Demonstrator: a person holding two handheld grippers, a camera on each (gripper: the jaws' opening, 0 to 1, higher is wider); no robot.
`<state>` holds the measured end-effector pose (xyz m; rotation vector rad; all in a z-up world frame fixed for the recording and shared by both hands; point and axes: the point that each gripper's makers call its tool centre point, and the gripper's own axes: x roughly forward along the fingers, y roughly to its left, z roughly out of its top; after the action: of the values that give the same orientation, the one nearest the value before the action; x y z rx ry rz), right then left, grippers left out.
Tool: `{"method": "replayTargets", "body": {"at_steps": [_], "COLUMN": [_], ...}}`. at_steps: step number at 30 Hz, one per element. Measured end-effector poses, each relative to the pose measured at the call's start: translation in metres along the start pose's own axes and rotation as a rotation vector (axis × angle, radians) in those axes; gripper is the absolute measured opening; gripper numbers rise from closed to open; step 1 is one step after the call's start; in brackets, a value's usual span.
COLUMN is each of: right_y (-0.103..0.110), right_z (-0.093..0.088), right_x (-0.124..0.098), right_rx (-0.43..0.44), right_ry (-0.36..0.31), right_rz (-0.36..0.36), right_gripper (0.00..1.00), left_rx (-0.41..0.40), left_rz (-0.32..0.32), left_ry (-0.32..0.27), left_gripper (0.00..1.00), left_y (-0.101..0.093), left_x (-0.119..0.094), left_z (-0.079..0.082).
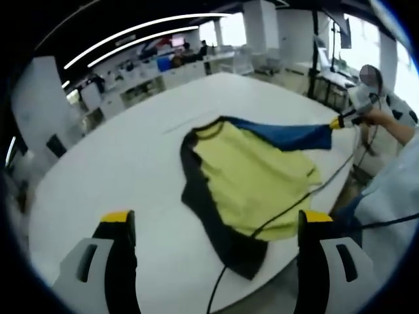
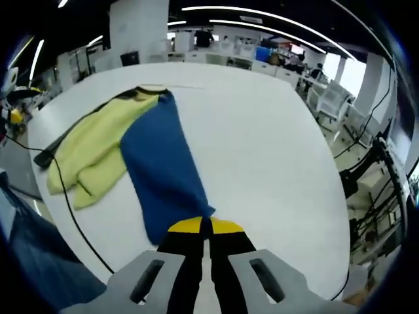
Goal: Fold the garment on the visible template until the final outline fits inside the template.
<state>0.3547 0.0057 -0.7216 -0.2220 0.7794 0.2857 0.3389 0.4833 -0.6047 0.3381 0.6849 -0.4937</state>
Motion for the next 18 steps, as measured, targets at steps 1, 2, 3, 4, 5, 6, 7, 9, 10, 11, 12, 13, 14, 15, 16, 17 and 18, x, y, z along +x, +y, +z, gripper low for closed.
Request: {"method": "replayTargets", "body": {"at_steps": [1, 2, 3, 4, 5, 6, 7, 9, 10, 11, 12, 13, 14, 15, 16, 17, 18], "right_y": [-0.003, -0.006, -0.008, -0.010, -0.012, -0.014, -0.016, -0.020, -0.022, -0.025, -0.027, -0.029, -0.032, -0.034, -0.037, -0.039, -0.043], "right_z": [0.000, 0.000, 0.000, 0.000, 0.001, 0.001, 0.002, 0.003, 0.004, 0.004, 0.005, 0.006, 0.007, 0.008, 0.009, 0.009, 0.009], "right_x": [0.000, 0.000, 0.001, 0.001, 0.001, 0.001, 0.002, 0.004, 0.004, 0.005, 0.006, 0.006, 0.007, 0.008, 0.009, 0.010, 0.011], "right_rx": [-0.002, -0.004, -0.004, -0.004, -0.003, -0.003, -0.004, -0.003, -0.005, -0.010, -0.012, -0.013, -0.012, -0.013, -0.014, -0.015, -0.012], "right_ry": [0.002, 0.002, 0.004, 0.004, 0.003, 0.003, 0.003, 0.001, 0.001, 0.004, 0.005, 0.005, 0.004, 0.005, 0.006, 0.006, 0.008], "right_rz": [-0.002, -0.005, -0.007, -0.008, -0.010, -0.011, -0.013, -0.015, -0.018, -0.023, -0.025, -0.027, -0.028, -0.029, -0.030, -0.032, -0.034], "right_gripper": [0.03, 0.03, 0.03, 0.03, 0.03, 0.03, 0.03, 0.03, 0.03, 0.03, 0.03, 0.03, 0.03, 0.03, 0.03, 0.03, 0.03], "left_rx": [-0.002, -0.003, -0.004, -0.005, -0.007, -0.008, -0.009, -0.013, -0.016, -0.019, -0.019, -0.020, -0.023, -0.027, -0.028, -0.029, -0.029], "left_rz": [0.002, 0.004, 0.007, 0.008, 0.011, 0.014, 0.018, 0.020, 0.021, 0.023, 0.025, 0.027, 0.029, 0.029, 0.028, 0.028, 0.030], "left_ry": [0.002, 0.004, 0.005, 0.003, 0.002, 0.002, 0.003, 0.001, -0.001, 0.001, 0.002, 0.002, 0.001, 0.000, -0.002, -0.004, -0.004], "left_gripper": [0.99, 0.99, 0.99, 0.99, 0.99, 0.99, 0.99, 0.99, 0.99, 0.99, 0.99, 0.99, 0.99, 0.99, 0.99, 0.99, 0.99], "left_y": [0.000, 0.000, 0.000, 0.000, 0.001, 0.001, 0.002, 0.002, 0.002, 0.002, 0.002, 0.002, 0.003, 0.003, 0.002, 0.002, 0.002], "left_x": [0.000, 0.000, 0.000, 0.000, 0.000, 0.001, 0.001, 0.001, 0.002, 0.002, 0.002, 0.002, 0.003, 0.003, 0.003, 0.003, 0.003], "left_z": [0.000, 0.000, 0.000, 0.001, 0.001, 0.002, 0.002, 0.002, 0.002, 0.002, 0.002, 0.002, 0.002, 0.002, 0.002, 0.003, 0.003]}}
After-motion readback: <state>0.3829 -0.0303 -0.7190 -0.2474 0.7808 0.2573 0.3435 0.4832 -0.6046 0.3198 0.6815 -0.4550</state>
